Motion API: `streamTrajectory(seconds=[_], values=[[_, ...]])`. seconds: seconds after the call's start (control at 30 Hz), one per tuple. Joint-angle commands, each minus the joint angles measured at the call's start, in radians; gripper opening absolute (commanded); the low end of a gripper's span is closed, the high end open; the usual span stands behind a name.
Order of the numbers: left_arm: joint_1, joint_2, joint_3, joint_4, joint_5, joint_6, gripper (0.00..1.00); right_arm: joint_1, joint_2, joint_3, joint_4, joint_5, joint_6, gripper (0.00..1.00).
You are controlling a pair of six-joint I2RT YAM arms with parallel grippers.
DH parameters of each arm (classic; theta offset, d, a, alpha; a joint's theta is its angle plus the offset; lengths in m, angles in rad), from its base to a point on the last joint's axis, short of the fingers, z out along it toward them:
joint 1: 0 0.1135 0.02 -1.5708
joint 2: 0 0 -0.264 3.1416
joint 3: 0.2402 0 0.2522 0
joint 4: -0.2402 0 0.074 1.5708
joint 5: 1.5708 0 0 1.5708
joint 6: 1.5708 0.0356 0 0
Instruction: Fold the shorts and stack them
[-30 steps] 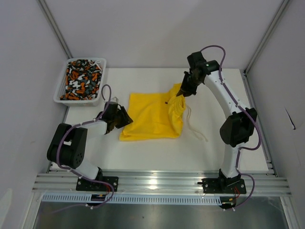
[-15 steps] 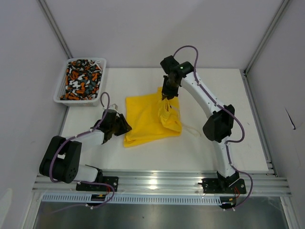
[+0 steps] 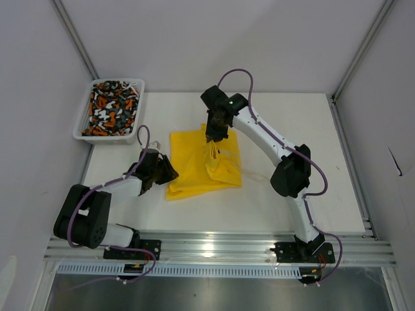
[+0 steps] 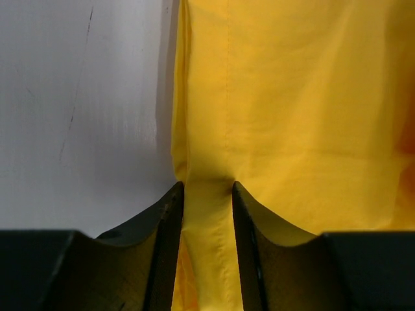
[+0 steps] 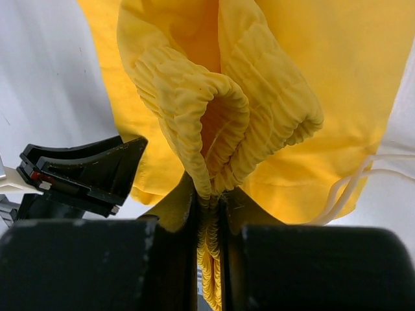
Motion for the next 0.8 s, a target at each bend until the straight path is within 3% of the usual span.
streamTrajectory(seconds=[0.0,0.5,0.67,0.7,0.77], values=[[-0.005,0.016,-0.002,-0.032,-0.01,0.028,0.39,0.03,0.002,-0.031,0.081,0.018,0.046,0.0],[-0.005,-0.001,-0.019,-0.029,0.004,0.028,0.35,0.086,0.137,-0.112,0.241,0.036,0.125,0.02],[-0.01,-0.024,-0.029,-0.03,0.008,0.022,0.34,0.098,0.143,-0.177,0.365,0.021,0.174,0.04],[-0.013,-0.028,-0.029,-0.032,0.007,0.022,0.34,0.104,0.14,-0.183,0.382,0.016,0.184,0.06],[-0.019,-0.036,-0.029,-0.036,0.004,0.021,0.34,0.11,0.131,-0.2,0.426,0.015,0.193,0.21]])
